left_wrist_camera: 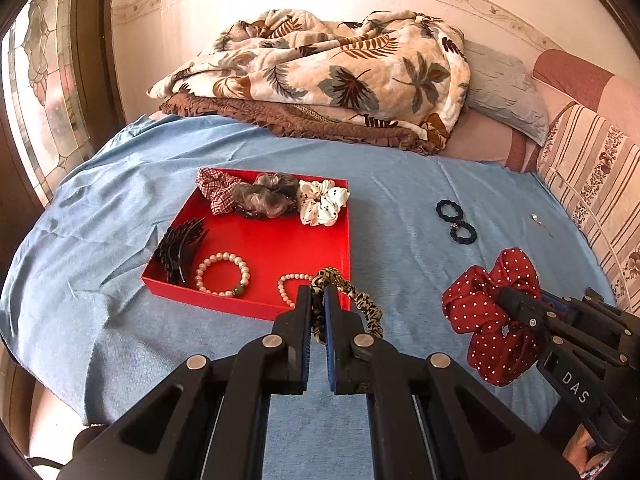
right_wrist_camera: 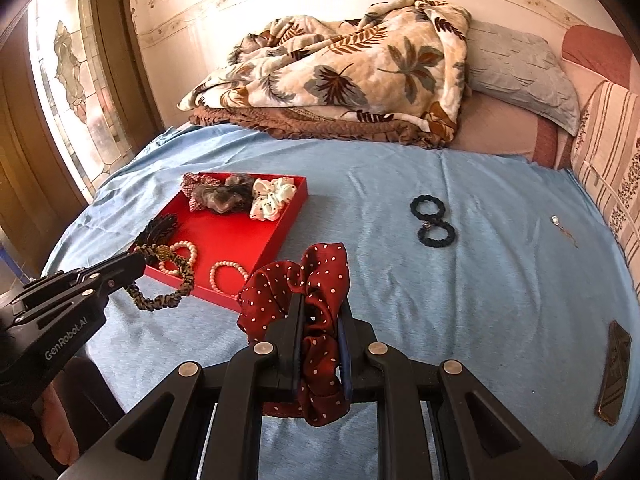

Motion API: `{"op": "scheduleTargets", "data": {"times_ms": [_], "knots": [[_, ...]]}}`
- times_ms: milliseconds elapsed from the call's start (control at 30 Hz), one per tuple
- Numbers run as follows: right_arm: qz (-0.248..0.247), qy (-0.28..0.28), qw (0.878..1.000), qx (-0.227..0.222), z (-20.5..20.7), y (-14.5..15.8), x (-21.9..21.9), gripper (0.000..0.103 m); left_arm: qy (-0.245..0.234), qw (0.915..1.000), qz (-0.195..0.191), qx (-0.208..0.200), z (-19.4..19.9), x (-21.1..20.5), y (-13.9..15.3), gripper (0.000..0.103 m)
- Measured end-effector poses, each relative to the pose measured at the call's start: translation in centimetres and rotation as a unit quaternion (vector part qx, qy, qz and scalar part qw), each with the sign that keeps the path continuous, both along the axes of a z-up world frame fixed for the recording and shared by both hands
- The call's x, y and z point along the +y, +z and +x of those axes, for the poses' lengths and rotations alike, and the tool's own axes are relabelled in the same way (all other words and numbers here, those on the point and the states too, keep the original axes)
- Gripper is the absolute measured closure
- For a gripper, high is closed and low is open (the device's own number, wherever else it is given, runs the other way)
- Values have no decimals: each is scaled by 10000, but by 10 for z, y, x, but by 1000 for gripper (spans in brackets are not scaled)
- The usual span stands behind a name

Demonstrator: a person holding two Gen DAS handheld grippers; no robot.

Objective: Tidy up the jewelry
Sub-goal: 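Carry both held scrunchies toward the red tray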

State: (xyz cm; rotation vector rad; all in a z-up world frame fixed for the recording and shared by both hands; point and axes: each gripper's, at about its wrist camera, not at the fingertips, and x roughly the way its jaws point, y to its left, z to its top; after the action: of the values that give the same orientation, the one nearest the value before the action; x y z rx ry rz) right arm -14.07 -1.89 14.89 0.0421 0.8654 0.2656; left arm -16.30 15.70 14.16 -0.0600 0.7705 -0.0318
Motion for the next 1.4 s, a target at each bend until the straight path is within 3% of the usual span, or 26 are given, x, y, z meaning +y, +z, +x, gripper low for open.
{"op": "scheduleTargets", "data": {"times_ms": [567,1400], "knots": [[-60,192,9998,35,7,-3,18,87,108,9999,-99,48,3,13,-3,97],[-197,590,9981,21,40,0,67,87,623,9977,-130,-245,47,76,11,97]]}}
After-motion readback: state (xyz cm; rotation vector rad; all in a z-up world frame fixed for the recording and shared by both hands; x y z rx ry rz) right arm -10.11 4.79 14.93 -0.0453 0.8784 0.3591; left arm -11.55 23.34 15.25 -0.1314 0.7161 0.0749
